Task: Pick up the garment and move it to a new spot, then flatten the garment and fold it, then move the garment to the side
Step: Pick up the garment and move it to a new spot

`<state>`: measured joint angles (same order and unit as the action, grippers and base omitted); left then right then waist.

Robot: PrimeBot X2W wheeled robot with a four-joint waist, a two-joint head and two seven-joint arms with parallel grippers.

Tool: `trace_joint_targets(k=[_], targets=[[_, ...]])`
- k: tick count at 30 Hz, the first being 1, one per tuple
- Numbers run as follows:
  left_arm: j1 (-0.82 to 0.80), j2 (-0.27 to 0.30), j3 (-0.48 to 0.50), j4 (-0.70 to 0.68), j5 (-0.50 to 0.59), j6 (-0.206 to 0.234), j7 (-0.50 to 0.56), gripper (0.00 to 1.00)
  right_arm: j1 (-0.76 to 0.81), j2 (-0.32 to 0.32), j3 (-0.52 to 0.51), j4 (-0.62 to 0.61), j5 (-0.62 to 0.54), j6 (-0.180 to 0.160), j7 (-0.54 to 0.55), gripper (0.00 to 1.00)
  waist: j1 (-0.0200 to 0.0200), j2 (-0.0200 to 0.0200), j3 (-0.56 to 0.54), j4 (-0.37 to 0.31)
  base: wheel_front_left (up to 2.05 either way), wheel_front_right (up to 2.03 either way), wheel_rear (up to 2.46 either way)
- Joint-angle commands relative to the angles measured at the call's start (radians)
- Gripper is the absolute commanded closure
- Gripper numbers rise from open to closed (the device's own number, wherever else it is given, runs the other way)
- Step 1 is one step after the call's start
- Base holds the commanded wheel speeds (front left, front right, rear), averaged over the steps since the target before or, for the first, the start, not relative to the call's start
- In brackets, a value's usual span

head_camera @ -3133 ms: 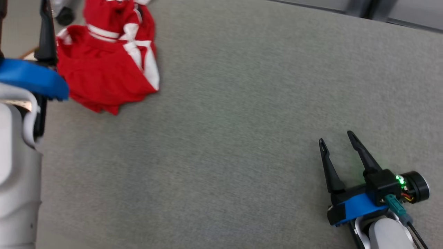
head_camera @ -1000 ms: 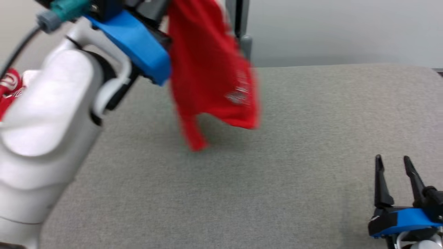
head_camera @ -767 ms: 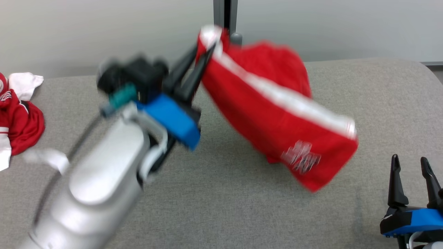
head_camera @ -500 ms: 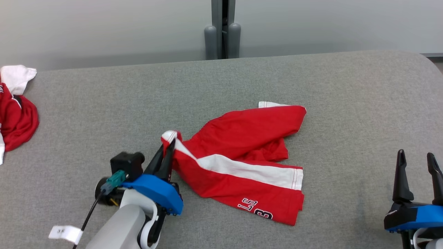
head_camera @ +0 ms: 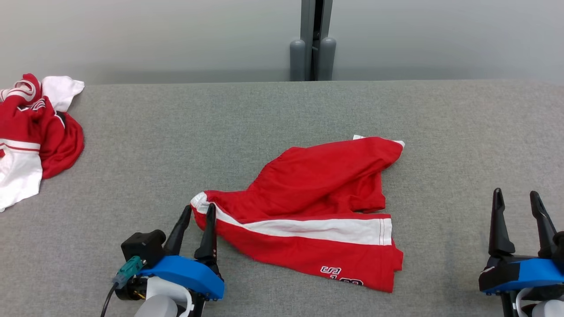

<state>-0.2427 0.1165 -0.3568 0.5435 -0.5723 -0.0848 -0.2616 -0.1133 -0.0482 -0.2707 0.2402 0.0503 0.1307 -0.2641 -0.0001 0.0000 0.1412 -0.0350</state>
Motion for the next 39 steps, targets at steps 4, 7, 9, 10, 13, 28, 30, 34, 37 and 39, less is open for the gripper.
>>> trace_joint_targets(k=[4, 7, 9, 10, 13, 28, 30, 34, 37, 39], targets=[[0.025, -0.013, 0.049, 0.0, 0.039, -0.019, -0.005, 0.0, 0.011, -0.004, 0.014, 0.006, 0.008, 0.0, -0.001, 0.0, 0.0001, 0.0, -0.011, 0.009, 0.0, 0.0, 0.0], [0.032, -0.016, 0.088, -0.025, 0.083, -0.024, -0.005, 0.0, 0.019, -0.004, 0.014, 0.008, 0.009, 0.0, -0.001, 0.0, 0.0001, 0.0, -0.022, 0.016, 0.0, 0.0, 0.0], [0.039, -0.018, 0.118, -0.051, 0.112, -0.027, -0.005, 0.0, 0.015, -0.004, 0.012, 0.01, 0.007, 0.0, -0.001, 0.0, 0.0001, 0.0, -0.027, 0.019, 0.0, 0.0, 0.0], [0.043, -0.019, 0.129, -0.065, 0.129, -0.028, -0.005, 0.0, 0.015, -0.004, 0.013, 0.009, 0.002, 0.0, -0.001, 0.0, 0.0001, 0.0, -0.03, 0.021, 0.0, 0.0, 0.0], [0.057, -0.022, 0.152, -0.103, 0.181, -0.031, -0.005, 0.0, 0.019, -0.004, 0.019, 0.005, -0.003, 0.0, -0.001, 0.0, 0.0001, 0.0, -0.037, 0.025, 0.0, 0.0, 0.0], [0.147, -0.062, 0.204, -0.128, 0.312, -0.003, -0.005, 0.0, 0.091, -0.004, 0.141, 0.023, 0.057, 0.0, -0.001, 0.0, 0.0001, 0.0, -0.075, 0.028, 0.0, 0.0, 0.0], [0.156, -0.063, 0.21, -0.122, 0.315, 0.002, -0.005, 0.0, 0.096, -0.004, 0.153, 0.028, 0.058, 0.0, -0.001, 0.0, 0.0001, 0.0, -0.079, 0.028, 0.0, 0.0, 0.0], [0.161, -0.065, 0.218, -0.125, 0.328, 0.006, -0.005, 0.0, 0.102, -0.004, 0.171, 0.034, 0.061, 0.0, -0.001, 0.0, 0.0001, 0.0, -0.085, 0.03, 0.0, 0.0, 0.0], [0.17, -0.066, 0.224, -0.127, 0.33, 0.007, -0.005, 0.0, 0.106, -0.004, 0.181, 0.038, 0.055, 0.0, -0.001, 0.0, 0.0001, 0.0, -0.091, 0.031, 0.0, 0.0, 0.0], [0.172, -0.066, 0.227, -0.128, 0.334, 0.007, -0.005, 0.0, 0.105, -0.004, 0.186, 0.039, 0.057, 0.0, -0.001, 0.0, 0.0001, 0.0, -0.096, 0.032, 0.0, 0.0, 0.0]])
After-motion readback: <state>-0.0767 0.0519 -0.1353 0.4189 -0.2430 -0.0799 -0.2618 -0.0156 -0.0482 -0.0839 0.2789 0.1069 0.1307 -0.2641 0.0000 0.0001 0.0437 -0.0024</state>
